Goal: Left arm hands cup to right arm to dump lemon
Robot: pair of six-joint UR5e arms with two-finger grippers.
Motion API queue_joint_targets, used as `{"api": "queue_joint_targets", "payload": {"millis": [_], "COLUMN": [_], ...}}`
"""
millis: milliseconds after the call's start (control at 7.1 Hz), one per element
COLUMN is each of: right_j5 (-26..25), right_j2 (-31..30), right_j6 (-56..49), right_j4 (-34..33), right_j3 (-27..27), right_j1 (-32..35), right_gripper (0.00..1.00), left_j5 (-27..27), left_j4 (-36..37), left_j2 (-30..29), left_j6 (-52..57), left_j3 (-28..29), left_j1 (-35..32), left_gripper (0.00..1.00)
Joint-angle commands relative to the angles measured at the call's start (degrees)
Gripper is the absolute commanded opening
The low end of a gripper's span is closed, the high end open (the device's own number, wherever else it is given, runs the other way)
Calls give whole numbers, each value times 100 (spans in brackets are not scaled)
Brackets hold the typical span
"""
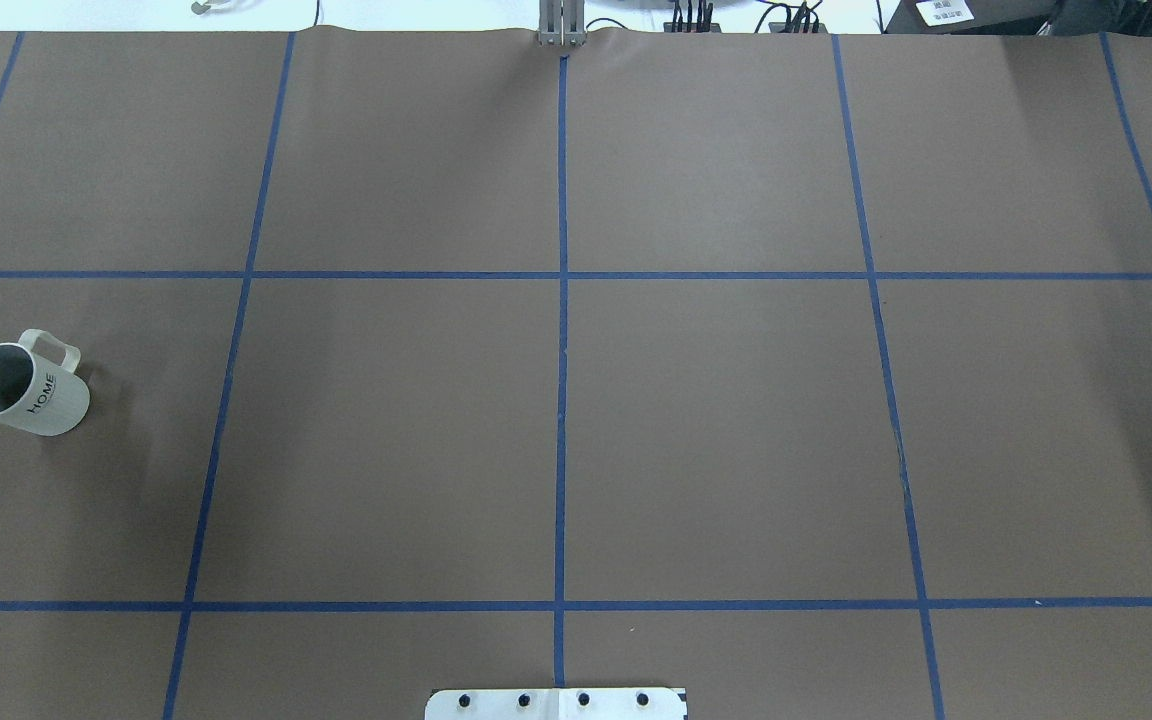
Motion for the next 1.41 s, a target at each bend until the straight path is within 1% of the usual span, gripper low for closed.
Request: {"api": "queue_joint_targets", "payload": {"millis": [0,141,282,423,564,705,845,986,1127,1268], "right_j5": [-8,-8,-8,-8,-8,-26,-26,-26,-35,-9], "right_j2": [-2,7,7,42,60,86,86,86,138,148], "right_j6": [0,0,-9,-61,-70,-70,-70,-70,-70,-44], "right_j4": [0,0,0,0,0,0,8,26,17,26], "right_j3": [-32,-40,-41,-41,-49,-49,-49,-49,-49,-49], "right_j1": [-3,-3,-3,-12,-12,-125,-144,-144,-170,-162], "right_gripper": [100,100,100,100,100,100,100,100,100,100], "left_j5": [0,0,0,-9,-18,-53,-244,-742,-808,-835], "left_j4": [-6,-6,-6,11,12,29,108,213,301,780], "left_j2": [-131,-184,-185,-185,-185,-176,-167,-158,-123,-158], "left_j6": [-9,-1,-1,-9,-9,-27,-97,-202,-203,-264], "left_j3": [161,214,223,215,215,197,154,40,-144,-433], "left_j1": [173,261,323,323,341,341,332,297,254,157], "left_gripper": [98,95,78,18,0,0,0,0,0,0]}}
